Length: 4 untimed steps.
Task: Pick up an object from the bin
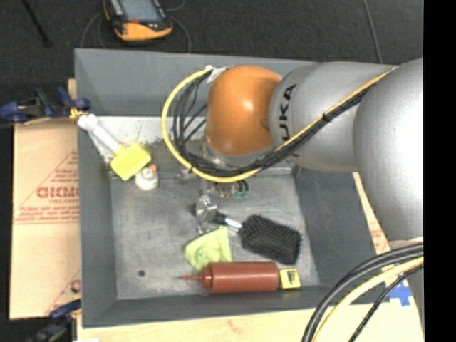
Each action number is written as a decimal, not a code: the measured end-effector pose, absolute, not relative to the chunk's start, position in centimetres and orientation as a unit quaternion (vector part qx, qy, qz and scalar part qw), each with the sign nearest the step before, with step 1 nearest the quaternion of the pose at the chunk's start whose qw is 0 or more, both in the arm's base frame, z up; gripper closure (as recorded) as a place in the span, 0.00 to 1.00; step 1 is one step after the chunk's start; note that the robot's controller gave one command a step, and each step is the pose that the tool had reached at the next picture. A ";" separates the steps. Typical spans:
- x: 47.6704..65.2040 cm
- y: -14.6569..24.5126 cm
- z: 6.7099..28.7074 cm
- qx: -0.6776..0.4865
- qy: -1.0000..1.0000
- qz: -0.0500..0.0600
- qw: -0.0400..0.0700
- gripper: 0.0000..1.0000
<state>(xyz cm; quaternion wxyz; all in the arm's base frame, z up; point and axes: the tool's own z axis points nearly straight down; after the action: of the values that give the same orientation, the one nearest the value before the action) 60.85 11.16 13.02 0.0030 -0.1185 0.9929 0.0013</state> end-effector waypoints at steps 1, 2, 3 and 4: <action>60.2 7.1 7.9 0.007 1.000 0.001 0.003 0.00; 55.9 5.8 7.5 -0.327 0.945 0.000 0.008 1.00; 55.7 5.8 7.5 -0.326 0.945 0.000 0.008 1.00; 55.7 5.8 7.7 -0.326 0.945 0.000 0.006 1.00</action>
Offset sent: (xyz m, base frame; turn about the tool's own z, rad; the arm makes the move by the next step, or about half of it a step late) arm -0.0555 -0.0548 -0.0602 -0.4296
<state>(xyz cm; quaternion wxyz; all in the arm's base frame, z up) 55.70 5.79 7.68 0.0056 -0.3256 0.9455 0.0002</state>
